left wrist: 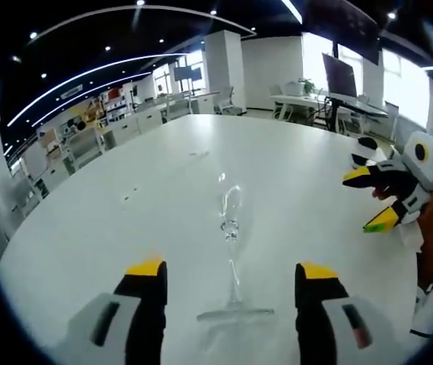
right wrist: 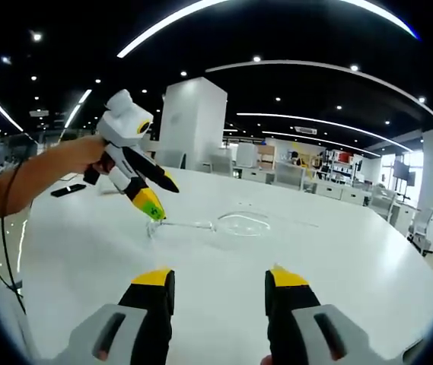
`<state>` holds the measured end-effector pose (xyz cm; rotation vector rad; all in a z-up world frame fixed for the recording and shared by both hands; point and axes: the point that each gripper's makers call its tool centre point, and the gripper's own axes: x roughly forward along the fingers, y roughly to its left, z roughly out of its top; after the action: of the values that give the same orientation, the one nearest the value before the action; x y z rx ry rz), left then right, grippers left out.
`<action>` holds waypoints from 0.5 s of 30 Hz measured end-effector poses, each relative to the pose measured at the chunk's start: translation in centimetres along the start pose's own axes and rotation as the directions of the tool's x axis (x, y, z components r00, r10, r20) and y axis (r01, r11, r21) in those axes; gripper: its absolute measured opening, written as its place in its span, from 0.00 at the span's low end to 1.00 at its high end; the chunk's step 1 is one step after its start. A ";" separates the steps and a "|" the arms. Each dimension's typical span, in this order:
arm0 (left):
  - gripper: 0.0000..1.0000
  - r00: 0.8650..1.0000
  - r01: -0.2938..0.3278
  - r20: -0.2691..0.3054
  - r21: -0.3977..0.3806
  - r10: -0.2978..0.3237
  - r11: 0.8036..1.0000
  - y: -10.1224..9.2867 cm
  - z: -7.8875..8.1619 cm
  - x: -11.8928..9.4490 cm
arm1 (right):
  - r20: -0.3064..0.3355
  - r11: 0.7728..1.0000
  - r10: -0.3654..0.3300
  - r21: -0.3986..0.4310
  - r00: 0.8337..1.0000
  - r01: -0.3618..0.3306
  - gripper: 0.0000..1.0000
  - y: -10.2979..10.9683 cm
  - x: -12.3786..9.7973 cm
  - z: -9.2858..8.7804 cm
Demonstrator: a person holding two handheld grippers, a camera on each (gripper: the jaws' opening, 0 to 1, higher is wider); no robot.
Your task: Stand the stemmed glass upright on the table place it in front of you
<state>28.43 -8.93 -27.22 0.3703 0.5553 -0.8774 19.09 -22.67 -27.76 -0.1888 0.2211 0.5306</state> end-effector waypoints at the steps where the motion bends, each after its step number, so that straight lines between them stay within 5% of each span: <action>1: 0.69 1.000 0.002 0.002 -0.001 -0.002 1.000 0.0 0.0 0.0 | 0.001 1.000 0.000 0.000 1.000 0.000 0.51 0.0 0.0 0.0; 15: 0.67 0.999 0.016 -0.034 0.002 -0.016 1.000 0.2 -0.1 1.2 | -0.004 1.000 -0.002 0.000 1.000 0.002 0.50 0.0 0.0 -0.1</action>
<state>29.14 -9.54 -28.00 0.3837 0.5899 -0.8884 19.06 -22.65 -27.83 -0.1901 0.2248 0.5284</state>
